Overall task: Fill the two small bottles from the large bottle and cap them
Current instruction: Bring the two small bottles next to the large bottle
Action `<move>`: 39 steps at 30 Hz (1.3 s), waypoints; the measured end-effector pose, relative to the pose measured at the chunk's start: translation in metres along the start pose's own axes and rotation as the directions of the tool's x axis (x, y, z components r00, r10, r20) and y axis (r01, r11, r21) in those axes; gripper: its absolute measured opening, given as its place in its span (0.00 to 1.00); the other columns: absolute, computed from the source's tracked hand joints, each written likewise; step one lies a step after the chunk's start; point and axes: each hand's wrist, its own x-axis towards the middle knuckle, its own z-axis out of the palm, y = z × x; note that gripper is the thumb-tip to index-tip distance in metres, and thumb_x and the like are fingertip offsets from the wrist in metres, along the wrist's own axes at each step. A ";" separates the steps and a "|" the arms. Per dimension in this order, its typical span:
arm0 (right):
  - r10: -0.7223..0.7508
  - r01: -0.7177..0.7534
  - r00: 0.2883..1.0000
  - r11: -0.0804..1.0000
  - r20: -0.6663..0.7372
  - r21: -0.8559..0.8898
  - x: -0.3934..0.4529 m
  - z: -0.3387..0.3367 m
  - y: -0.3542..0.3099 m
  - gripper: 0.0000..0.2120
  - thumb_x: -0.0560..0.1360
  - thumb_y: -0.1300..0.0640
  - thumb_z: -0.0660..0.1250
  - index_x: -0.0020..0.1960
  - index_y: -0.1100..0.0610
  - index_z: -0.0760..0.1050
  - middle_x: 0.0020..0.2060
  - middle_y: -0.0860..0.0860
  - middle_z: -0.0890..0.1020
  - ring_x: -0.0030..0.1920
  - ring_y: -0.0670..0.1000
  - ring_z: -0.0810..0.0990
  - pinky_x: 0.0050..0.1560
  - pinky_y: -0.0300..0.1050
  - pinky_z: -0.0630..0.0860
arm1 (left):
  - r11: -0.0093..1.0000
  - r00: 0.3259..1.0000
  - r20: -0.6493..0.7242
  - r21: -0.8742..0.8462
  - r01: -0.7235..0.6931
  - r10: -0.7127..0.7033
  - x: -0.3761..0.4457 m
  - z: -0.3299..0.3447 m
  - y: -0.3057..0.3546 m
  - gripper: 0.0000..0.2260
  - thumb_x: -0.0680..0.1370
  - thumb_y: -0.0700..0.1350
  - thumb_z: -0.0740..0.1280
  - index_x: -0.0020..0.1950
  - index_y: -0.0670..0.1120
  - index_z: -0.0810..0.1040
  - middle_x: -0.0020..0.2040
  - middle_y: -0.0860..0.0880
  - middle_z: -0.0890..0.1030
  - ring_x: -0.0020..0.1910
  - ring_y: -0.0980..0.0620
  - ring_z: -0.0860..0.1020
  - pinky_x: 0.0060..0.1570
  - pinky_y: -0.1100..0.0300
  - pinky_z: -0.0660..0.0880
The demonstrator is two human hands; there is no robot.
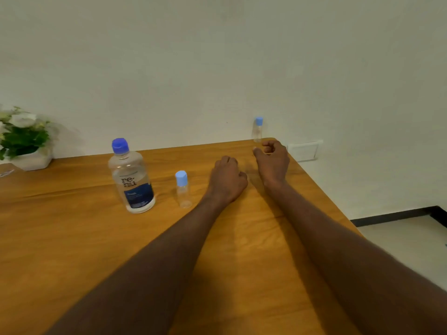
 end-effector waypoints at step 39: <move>0.070 -0.074 0.997 0.991 0.037 0.111 -0.049 -0.020 -0.008 0.14 0.74 0.48 0.78 0.53 0.57 0.85 0.43 0.49 0.86 0.44 0.49 0.85 0.41 0.37 0.76 | 0.985 0.999 -0.038 -0.172 0.016 -0.023 -0.079 -0.019 -0.003 0.15 0.80 0.42 0.66 0.66 0.45 0.81 0.64 0.49 0.83 0.63 0.50 0.80 0.58 0.63 0.70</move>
